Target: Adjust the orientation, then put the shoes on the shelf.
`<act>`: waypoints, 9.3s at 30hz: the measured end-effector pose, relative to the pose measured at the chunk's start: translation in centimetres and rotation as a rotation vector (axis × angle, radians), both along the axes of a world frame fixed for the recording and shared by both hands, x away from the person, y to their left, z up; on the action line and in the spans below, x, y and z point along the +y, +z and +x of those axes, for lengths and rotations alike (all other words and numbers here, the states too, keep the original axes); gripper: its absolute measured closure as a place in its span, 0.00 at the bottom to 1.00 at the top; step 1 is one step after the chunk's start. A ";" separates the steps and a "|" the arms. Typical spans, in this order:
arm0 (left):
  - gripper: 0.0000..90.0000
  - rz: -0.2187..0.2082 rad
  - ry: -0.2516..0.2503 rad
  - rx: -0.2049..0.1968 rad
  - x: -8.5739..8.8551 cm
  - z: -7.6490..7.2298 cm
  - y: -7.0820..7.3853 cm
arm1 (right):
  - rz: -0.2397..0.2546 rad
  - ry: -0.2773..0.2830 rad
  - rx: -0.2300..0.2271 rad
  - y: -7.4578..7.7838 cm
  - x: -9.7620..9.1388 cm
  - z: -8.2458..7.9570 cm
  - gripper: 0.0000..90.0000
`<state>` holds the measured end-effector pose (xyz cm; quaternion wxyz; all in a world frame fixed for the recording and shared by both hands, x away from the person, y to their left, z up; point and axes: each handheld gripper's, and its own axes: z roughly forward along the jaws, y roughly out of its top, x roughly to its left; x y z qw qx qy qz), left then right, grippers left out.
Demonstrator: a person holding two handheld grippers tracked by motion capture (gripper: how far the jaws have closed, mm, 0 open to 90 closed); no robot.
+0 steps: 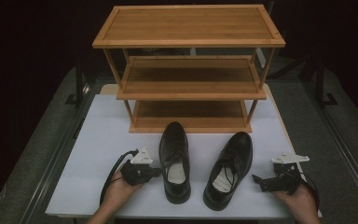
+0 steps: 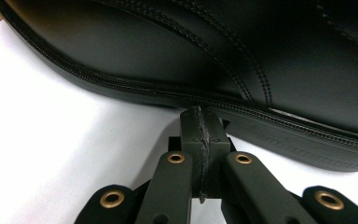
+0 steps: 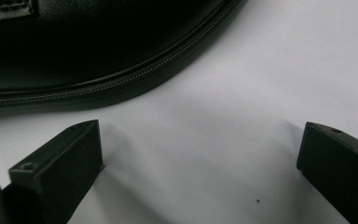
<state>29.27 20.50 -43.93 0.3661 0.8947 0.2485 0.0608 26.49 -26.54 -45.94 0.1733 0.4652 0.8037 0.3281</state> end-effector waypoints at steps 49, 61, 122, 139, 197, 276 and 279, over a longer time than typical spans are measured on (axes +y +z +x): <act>0.00 0.061 0.323 -0.066 14.1 -1.5 -1.1 | 0.013 0.003 0.016 0.2 -0.2 0.2 0.00; 0.00 0.052 0.325 -0.068 14.1 -1.6 -1.2 | 0.038 -0.034 -0.052 3.4 -0.8 2.1 0.38; 0.00 0.047 0.326 -0.067 14.1 -1.5 -1.2 | 0.085 0.109 -0.041 3.7 4.1 11.9 1.00; 0.00 0.050 0.325 -0.066 14.1 -1.6 -1.2 | 0.092 0.181 -0.051 3.6 1.8 3.2 1.00; 0.00 0.051 0.324 -0.066 14.1 -1.6 -1.2 | 0.116 0.322 0.034 1.8 8.8 1.0 1.00; 0.31 -0.201 0.028 -0.074 0.1 2.8 8.6 | 0.247 0.394 -0.079 9.0 14.3 2.8 0.46; 0.35 -0.195 0.011 -0.070 -0.5 3.3 8.3 | 0.239 0.397 -0.074 8.8 14.5 2.9 0.46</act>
